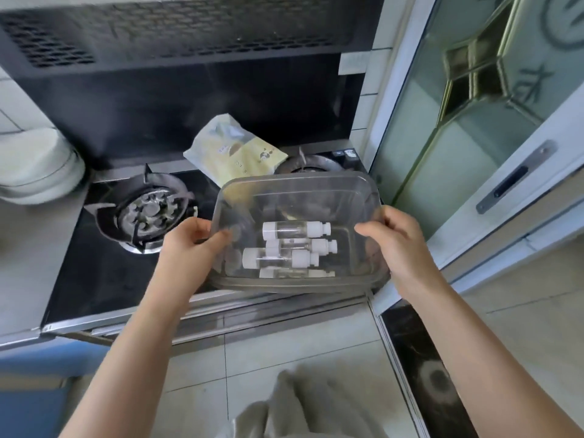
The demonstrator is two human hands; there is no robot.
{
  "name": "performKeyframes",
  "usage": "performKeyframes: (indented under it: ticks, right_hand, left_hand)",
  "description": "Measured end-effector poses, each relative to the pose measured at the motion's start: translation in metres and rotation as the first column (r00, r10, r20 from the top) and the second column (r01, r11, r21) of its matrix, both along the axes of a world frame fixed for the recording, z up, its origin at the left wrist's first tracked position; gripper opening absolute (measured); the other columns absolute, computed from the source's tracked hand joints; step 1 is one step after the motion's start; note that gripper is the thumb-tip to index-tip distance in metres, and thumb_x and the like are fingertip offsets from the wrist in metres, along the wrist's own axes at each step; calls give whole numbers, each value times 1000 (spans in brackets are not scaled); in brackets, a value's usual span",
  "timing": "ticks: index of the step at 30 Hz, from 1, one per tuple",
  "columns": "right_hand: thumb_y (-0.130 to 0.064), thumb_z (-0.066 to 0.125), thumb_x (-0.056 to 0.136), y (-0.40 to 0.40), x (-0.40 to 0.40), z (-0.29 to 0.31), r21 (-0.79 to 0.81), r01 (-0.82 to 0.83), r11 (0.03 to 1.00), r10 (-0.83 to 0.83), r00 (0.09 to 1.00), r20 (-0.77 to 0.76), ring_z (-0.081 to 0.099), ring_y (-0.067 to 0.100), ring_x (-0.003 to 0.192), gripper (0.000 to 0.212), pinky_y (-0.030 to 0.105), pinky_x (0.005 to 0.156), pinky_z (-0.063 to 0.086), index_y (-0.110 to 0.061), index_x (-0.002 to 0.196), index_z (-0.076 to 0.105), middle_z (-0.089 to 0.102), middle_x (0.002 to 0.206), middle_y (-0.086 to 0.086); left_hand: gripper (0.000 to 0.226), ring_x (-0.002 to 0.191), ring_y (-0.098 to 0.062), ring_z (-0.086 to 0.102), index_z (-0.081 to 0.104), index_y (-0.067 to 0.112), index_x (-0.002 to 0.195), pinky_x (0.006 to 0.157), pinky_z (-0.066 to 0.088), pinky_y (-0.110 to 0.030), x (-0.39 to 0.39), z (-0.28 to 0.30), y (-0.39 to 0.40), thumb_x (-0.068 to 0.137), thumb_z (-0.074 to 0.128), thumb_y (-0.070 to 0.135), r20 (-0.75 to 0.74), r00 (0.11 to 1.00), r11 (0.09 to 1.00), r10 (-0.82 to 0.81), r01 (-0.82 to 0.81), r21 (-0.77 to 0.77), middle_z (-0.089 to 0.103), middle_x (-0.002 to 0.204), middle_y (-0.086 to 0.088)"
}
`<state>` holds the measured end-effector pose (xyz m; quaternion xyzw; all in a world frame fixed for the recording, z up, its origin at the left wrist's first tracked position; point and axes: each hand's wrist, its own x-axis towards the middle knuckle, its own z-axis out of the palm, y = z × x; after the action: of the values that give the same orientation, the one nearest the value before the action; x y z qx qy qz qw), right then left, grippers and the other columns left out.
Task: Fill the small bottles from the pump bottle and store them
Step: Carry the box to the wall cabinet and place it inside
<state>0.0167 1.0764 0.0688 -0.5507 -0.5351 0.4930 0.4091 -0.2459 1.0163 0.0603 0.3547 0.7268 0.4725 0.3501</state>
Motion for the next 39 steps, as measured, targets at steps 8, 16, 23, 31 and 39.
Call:
performKeyframes:
  ticks: [8,16,23,31,39]
  right_hand:
    - [-11,67,70,73,0,85,66,-12,998,23,986,-167,52,21,61,17,31,64,37,-11,56,60,51,60,8]
    - [-8,64,78,136,-2,183,212,-55,976,92,982,-166,43,14,41,41,28,53,30,-20,41,51,44,44,-5]
    - [-13,64,84,168,-12,275,367,-79,927,125,987,-104,50,12,36,25,16,37,39,-8,61,57,51,45,-2]
    - [-29,68,81,204,-28,356,355,-192,915,173,981,86,55,20,53,20,28,57,55,-10,79,62,57,64,7]
    - [-30,50,90,232,-36,414,574,-127,809,-107,929,355,64,26,55,29,36,67,57,-7,73,57,65,66,10]
  left_hand:
    - [17,45,-15,52,63,4,77,44,43,-24,-5,94,55,84,71,17,-84,996,990,-2,14,141,60,51,-3]
    - [21,53,-22,55,64,-3,82,59,48,-35,-7,198,107,84,72,17,-219,973,952,69,1,305,63,61,-9]
    - [18,51,-22,59,64,4,76,40,48,-22,-18,295,141,86,67,18,-343,936,943,86,35,332,65,50,-2]
    - [21,58,-31,68,59,-8,93,54,62,-39,-40,381,161,90,62,13,-318,948,967,-11,92,239,66,84,-20]
    - [12,58,-37,70,57,-8,87,56,62,-43,-45,416,175,90,57,4,-255,963,963,-83,143,227,60,74,-20]
